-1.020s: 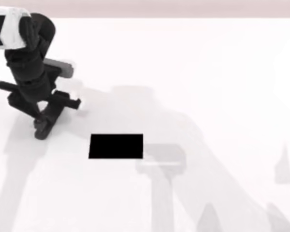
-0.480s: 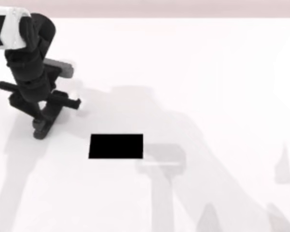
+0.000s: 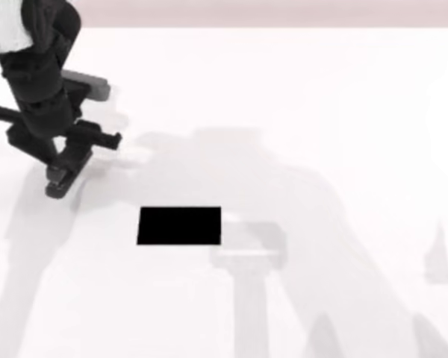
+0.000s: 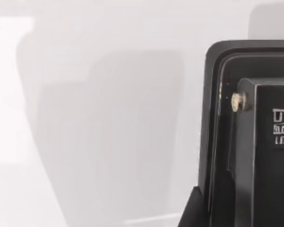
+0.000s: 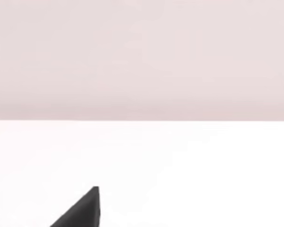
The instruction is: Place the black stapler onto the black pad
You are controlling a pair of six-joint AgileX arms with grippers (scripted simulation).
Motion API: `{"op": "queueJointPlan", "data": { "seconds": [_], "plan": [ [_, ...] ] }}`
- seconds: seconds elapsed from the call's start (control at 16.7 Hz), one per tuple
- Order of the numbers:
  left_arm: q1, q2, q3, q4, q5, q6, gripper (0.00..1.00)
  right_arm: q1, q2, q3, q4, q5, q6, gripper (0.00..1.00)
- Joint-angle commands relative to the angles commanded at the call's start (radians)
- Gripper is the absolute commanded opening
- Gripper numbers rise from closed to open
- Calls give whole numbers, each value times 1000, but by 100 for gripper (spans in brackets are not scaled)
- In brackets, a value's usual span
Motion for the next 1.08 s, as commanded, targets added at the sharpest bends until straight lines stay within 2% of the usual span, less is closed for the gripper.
{"op": "queueJointPlan", "data": {
  "seconds": [0.3, 0.72, 0.9, 1.08],
  "plan": [
    [10, -56, 150, -216, -1, -4, 0, 0, 0, 0, 0, 0, 0, 100],
    [3, -63, 162, -232, -4, -12, 0, 0, 0, 0, 0, 0, 0, 100],
    [-20, -68, 163, -252, -28, -104, 0, 0, 0, 0, 0, 0, 0, 100],
    [-58, -73, 168, -285, -64, -289, 0, 0, 0, 0, 0, 0, 0, 100]
  ]
}}
